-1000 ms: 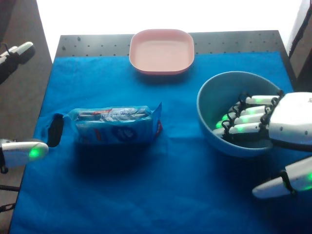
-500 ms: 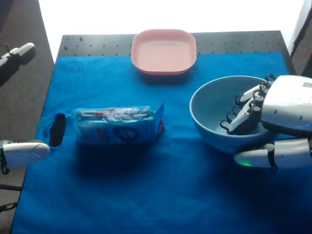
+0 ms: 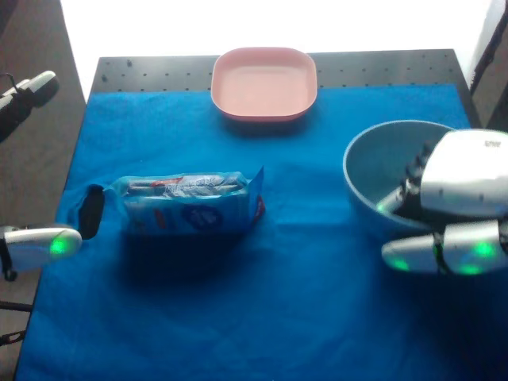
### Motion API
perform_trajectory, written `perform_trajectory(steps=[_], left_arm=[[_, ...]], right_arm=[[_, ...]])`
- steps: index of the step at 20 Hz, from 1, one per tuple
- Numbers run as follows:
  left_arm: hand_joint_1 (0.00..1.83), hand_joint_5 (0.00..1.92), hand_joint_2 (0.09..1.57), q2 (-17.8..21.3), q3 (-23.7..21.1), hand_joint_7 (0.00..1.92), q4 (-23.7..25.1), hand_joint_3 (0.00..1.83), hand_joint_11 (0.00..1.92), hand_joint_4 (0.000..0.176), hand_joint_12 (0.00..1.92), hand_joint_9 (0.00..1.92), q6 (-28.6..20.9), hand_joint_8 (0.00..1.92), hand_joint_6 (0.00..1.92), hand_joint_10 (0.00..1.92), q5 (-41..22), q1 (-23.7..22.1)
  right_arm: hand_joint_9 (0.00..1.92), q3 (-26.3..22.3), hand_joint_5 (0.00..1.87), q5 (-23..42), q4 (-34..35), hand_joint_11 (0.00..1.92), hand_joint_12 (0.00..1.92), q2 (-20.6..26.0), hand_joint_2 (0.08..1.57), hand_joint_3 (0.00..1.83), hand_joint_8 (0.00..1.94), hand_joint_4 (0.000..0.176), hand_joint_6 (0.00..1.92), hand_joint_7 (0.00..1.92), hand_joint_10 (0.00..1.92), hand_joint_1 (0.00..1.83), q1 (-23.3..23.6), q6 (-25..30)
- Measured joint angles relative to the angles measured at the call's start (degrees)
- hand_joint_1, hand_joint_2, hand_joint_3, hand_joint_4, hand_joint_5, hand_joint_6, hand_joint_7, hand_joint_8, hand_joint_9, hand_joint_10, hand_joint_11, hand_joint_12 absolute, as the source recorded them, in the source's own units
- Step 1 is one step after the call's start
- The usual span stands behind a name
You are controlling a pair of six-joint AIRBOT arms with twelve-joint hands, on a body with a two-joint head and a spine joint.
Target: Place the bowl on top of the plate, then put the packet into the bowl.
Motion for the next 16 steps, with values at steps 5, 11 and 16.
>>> perform_trajectory(steps=[5, 11, 16], left_arm=[[0.64, 0.04, 0.84, 0.0, 0.0, 0.0, -0.07, 0.0, 0.0, 0.168, 0.0, 0.0, -0.13, 0.0, 0.0, 0.0, -0.28, 0.0], [0.69, 0.03, 0.84, 0.0, 0.0, 0.0, 0.15, 0.0, 0.0, 0.175, 0.0, 0.0, -0.13, 0.0, 0.0, 0.0, -0.26, 0.0], [0.69, 0.04, 0.84, -0.02, 0.0, 0.0, 0.13, 0.0, 0.0, 0.166, 0.0, 0.0, -0.15, 0.0, 0.0, 0.0, -0.33, 0.0]], right_arm=[[1.65, 0.42, 0.9, -0.07, 2.95, 1.64, 1.92, -0.07, 1.56, 0.01, 1.94, 0.176, 1.92, 1.54, 1.92, 0.23, 0.87, -1.55], [1.6, 0.74, 1.0, 2.75, 6.93, 1.62, 1.92, 0.07, 1.53, 0.01, 1.94, 0.176, 1.92, 1.48, 1.92, 0.1, 3.13, -3.96], [1.64, 0.9, 1.09, 5.2, 8.37, 1.66, 1.92, 0.44, 1.57, 0.05, 1.94, 0.15, 1.92, 1.51, 1.92, 0.44, 4.98, -4.61]])
